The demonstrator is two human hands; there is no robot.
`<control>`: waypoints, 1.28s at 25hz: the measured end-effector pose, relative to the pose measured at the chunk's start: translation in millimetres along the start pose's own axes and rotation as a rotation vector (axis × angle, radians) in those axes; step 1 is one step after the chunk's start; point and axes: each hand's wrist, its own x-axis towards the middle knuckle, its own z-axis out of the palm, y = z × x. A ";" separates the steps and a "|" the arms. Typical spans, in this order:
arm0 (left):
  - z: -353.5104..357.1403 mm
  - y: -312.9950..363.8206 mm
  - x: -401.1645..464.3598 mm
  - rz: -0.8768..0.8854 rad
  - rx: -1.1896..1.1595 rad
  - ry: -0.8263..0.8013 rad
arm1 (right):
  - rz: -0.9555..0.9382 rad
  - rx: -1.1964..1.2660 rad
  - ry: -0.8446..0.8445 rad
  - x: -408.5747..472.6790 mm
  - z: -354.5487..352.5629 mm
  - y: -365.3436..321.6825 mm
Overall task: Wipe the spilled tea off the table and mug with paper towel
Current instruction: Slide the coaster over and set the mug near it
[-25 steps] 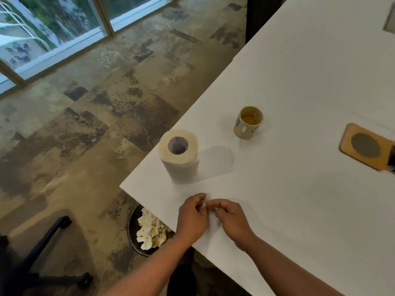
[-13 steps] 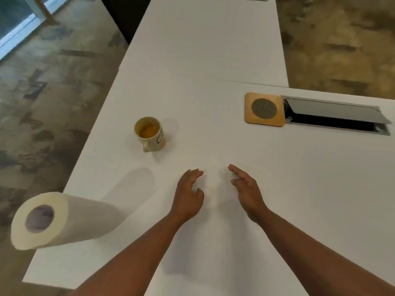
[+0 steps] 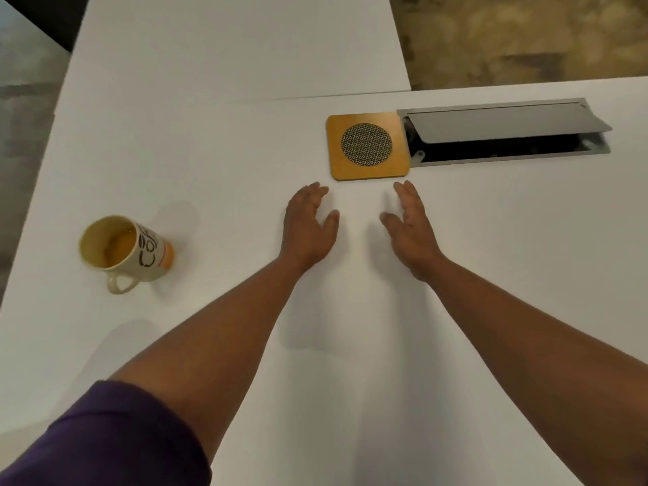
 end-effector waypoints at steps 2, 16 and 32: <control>8.1 4.4 19.8 0.017 0.027 0.053 | 0.014 0.035 0.037 19.8 -3.4 -2.9; 36.1 0.3 48.4 0.034 0.330 0.155 | 0.051 0.373 0.106 63.8 -18.7 2.9; 19.4 -29.9 -124.3 -0.026 0.041 0.259 | 0.105 0.344 -0.019 -102.9 -16.5 31.4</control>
